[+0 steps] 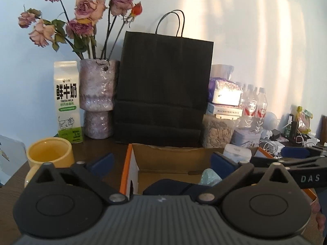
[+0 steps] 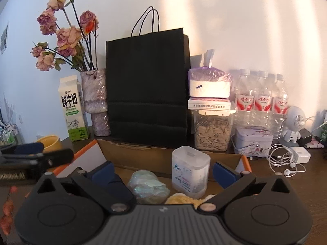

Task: Organize objects
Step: 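Move both tools out of the box back toward the table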

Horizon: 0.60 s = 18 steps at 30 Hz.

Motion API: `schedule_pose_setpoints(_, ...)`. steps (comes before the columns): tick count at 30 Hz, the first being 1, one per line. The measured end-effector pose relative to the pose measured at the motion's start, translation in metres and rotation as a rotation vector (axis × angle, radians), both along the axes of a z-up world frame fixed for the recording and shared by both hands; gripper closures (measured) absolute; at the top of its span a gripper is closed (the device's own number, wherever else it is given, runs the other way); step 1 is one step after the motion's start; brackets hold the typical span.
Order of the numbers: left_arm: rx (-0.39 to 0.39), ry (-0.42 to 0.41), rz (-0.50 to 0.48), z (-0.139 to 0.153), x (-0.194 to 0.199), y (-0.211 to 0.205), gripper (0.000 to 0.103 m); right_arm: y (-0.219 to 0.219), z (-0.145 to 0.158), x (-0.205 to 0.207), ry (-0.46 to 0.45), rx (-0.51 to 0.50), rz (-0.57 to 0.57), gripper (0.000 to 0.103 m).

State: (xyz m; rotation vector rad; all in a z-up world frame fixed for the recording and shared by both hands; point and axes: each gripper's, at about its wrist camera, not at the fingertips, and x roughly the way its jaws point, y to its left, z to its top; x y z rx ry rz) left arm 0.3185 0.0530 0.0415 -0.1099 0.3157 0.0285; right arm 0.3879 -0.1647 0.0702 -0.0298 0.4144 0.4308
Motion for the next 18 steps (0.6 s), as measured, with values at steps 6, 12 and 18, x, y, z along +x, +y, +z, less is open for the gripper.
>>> schedule_pose_setpoints(6, -0.003, 0.004, 0.016, -0.002, -0.016, 0.003, 0.000, -0.013, -0.003, -0.021, -0.022, -0.003, -0.013, 0.000)
schedule_pose_setpoints(12, -0.003, 0.010, 0.019, -0.009, -0.043, 0.004, 0.000, -0.025, -0.006, -0.049, -0.040, -0.011, -0.021, 0.000)
schedule_pose_setpoints(18, 0.002, 0.029, 0.027, -0.012, -0.074, 0.006, 0.000, -0.039, -0.012, -0.076, -0.026, -0.013, -0.025, 0.000)
